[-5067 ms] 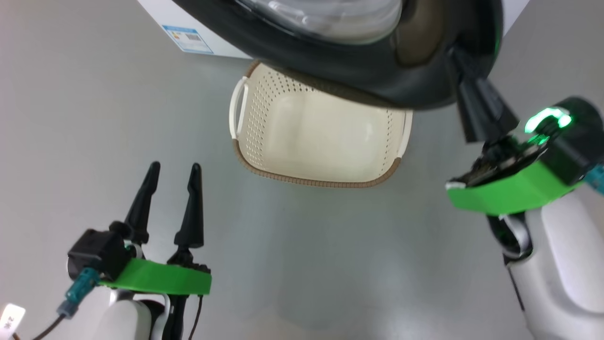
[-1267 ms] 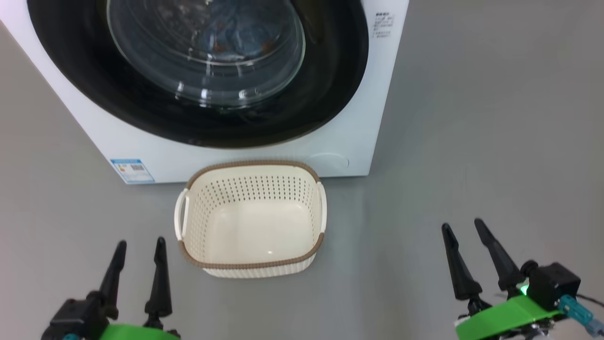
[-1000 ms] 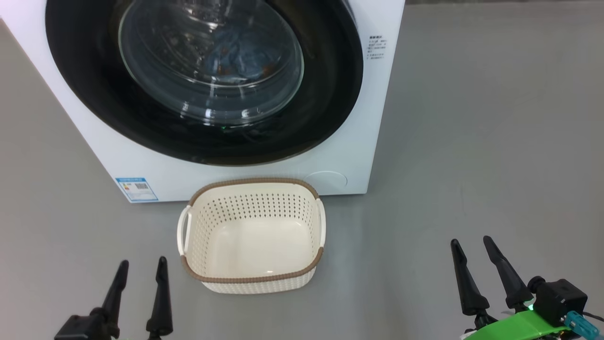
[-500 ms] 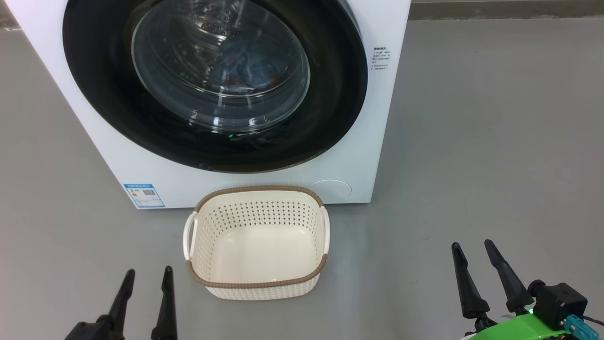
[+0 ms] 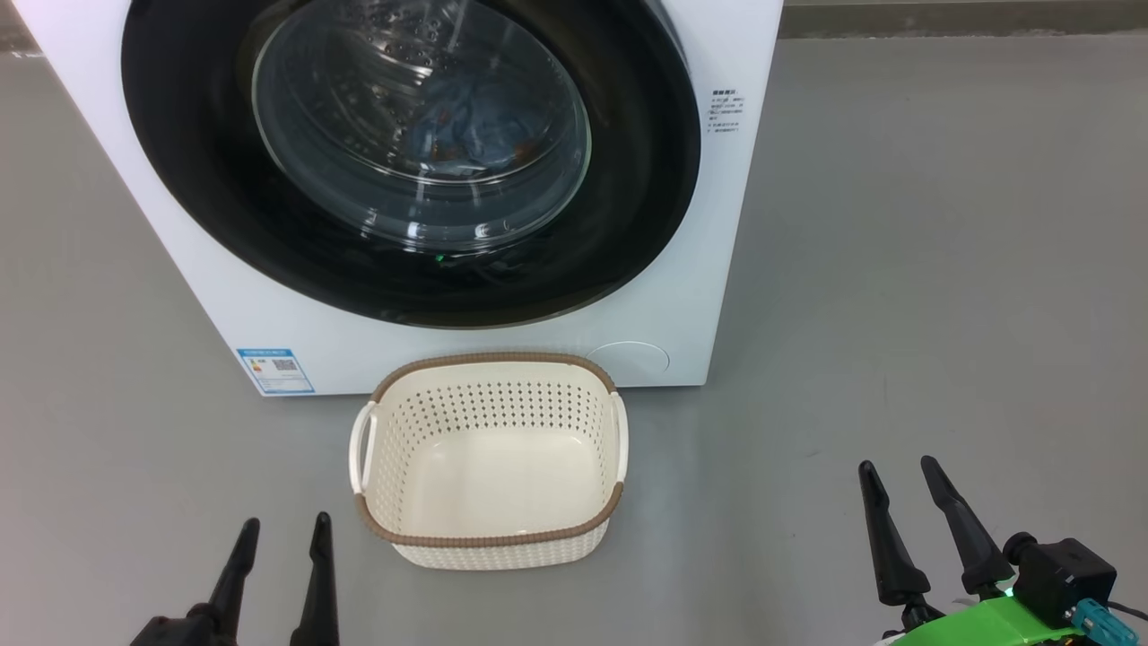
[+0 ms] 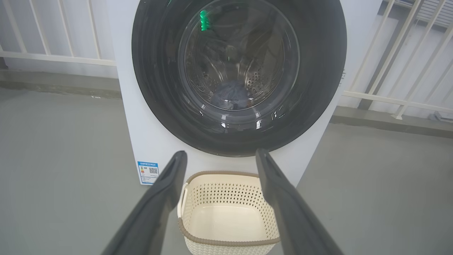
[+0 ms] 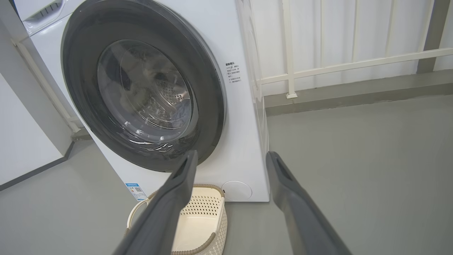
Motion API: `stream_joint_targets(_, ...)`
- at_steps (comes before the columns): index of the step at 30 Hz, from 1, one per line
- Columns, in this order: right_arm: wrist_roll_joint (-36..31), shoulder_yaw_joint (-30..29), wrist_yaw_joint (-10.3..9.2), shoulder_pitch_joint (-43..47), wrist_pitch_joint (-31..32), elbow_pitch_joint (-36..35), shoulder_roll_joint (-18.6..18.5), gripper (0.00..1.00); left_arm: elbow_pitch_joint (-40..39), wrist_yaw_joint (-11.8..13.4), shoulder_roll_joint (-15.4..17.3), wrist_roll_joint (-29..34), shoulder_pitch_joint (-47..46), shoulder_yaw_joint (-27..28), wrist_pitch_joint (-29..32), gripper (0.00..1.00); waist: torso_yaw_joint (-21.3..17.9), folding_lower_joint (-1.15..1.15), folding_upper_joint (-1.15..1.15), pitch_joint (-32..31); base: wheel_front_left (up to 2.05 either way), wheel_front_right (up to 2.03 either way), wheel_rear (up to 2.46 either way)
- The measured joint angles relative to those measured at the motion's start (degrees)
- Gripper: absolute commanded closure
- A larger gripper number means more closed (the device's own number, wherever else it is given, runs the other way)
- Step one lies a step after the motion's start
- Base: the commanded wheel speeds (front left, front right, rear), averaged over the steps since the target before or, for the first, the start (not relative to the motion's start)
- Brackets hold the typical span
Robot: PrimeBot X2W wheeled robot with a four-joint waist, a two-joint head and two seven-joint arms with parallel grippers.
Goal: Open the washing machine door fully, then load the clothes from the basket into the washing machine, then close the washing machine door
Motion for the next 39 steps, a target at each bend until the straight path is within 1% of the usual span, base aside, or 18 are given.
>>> stream_joint_targets(21, -0.15, -0.18, 0.00, 0.01, 0.00, 0.34, 0.27, 0.00, -0.01, 0.01, 0.29, 0.40, 0.01, 0.00, 0.00, 0.00, -0.01, 0.00, 0.00, -0.52, 0.00, 0.00, 0.00)
stream_joint_targets(22, -0.14, -0.13, 0.00, 0.01, 0.00, 0.37, 0.27, 1.00, 0.00, 0.01, 0.36, 0.57, 0.02, 0.08, 0.00, 1.00, 0.01, 0.00, 0.00, -0.56, 0.00, 0.00, 0.00)
stream_joint_targets(27, 0.49, -0.01, 0.01, 0.15, 0.23, 3.33, 0.40, 1.00, 2.50, 0.02, -0.41, -0.01, 0.81, -0.26, 0.10, 1.00, -0.01, 0.00, 0.00, -0.58, 0.00, 0.00, 0.00)
stream_joint_targets(39, 7.73, -0.12, 0.01, 0.71, 1.87, 3.78, 0.41, 1.00, 3.22, 0.02, -0.29, -7.76, 1.01, -0.27, 1.63, 1.00, -0.37, 0.01, 0.00, -0.61, 0.00, 0.00, 0.00)
